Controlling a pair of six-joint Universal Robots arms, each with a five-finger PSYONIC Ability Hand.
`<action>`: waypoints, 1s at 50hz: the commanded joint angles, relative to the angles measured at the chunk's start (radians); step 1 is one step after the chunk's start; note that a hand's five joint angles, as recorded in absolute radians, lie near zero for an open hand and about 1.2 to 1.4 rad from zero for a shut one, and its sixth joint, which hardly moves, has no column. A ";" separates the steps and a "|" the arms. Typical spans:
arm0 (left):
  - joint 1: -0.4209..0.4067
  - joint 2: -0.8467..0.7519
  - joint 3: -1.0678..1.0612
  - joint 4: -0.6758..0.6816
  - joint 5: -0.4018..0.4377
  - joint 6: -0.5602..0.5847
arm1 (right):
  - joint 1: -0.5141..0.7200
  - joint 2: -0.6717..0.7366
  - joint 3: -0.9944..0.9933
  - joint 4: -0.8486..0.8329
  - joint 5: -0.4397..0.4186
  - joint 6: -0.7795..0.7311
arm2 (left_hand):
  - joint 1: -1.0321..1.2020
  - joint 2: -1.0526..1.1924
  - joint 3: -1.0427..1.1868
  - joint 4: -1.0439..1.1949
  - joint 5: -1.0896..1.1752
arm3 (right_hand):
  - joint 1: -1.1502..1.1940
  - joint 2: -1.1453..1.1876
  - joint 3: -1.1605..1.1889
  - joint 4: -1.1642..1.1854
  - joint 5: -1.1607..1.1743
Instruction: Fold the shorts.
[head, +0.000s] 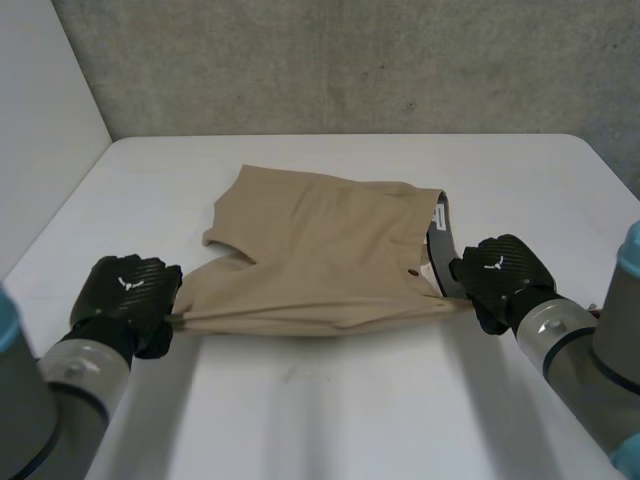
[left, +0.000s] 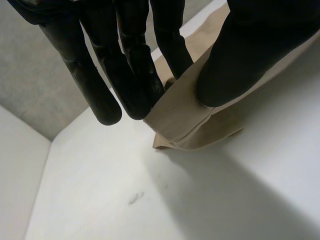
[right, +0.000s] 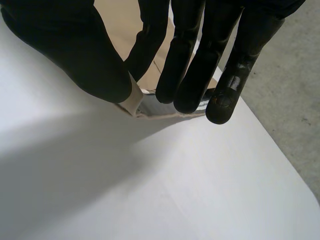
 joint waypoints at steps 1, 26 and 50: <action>-0.064 0.124 0.005 -0.217 0.004 0.109 | 0.004 -0.130 -0.010 0.265 -0.004 -0.108 | 0.254 0.200 0.206 0.203 0.254 | 0.439 0.215 0.215 0.209 0.231; -0.207 0.016 0.098 -0.215 0.006 0.318 | -0.066 -0.124 0.011 0.426 -0.127 -0.329 | 0.254 0.200 0.206 0.203 0.254 | 0.439 0.215 0.215 0.209 0.231; -0.100 -0.897 0.879 0.424 0.203 0.522 | -0.005 0.454 -0.550 -0.001 0.150 -0.106 | 0.254 0.200 0.206 0.203 0.254 | 0.439 0.215 0.215 0.209 0.231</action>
